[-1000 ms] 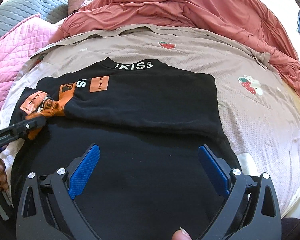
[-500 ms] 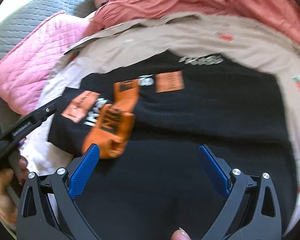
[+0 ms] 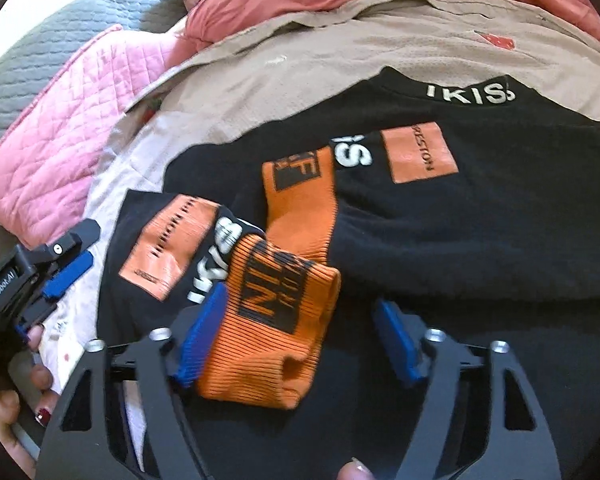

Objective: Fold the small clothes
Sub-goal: 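Grasp the folded orange cuff with the right tool, then straighten the cuff along the shirt body with the right tool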

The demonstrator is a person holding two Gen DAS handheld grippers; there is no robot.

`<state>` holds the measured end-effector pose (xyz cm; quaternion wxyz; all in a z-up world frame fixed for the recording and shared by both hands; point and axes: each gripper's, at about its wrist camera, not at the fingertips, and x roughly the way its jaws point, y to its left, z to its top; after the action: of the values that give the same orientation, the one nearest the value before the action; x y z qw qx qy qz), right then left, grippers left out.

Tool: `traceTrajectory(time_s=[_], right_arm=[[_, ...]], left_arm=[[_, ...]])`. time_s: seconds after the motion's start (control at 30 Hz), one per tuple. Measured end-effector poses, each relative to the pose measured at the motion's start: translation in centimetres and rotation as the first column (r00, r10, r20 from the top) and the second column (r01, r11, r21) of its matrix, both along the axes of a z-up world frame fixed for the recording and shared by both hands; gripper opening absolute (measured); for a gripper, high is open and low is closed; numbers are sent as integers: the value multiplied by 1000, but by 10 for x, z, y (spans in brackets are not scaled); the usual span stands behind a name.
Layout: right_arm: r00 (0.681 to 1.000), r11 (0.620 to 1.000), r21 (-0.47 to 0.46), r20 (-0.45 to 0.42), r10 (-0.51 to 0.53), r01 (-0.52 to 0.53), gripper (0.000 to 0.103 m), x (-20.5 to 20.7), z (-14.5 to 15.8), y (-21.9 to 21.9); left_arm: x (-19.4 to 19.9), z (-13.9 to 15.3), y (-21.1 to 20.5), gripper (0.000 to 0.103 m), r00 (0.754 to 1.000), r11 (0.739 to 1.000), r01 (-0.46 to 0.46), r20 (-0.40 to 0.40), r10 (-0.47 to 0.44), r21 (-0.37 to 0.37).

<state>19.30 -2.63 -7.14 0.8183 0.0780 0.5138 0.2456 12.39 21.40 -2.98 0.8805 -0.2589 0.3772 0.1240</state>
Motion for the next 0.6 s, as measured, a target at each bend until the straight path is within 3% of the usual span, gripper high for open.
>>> traceTrajectory(time_s=[0.17, 0.33, 0.5, 0.6], right_arm=[[1000, 1000, 2, 13, -22, 22, 39, -3, 5, -11], [1000, 1000, 15, -3, 20, -20, 24, -14, 4, -10], [999, 999, 10, -10, 42, -41, 26, -17, -2, -1], [999, 999, 49, -27, 23, -22, 34, -5, -7, -4]], left_arm=[[-1, 4, -2, 53, 1000, 1000, 2, 14, -2, -2], [0, 5, -7, 53, 1000, 1000, 13, 20, -13, 6], [1, 5, -9, 56, 1000, 1000, 15, 14, -15, 4], [2, 5, -10, 56, 1000, 1000, 18, 12, -18, 10]])
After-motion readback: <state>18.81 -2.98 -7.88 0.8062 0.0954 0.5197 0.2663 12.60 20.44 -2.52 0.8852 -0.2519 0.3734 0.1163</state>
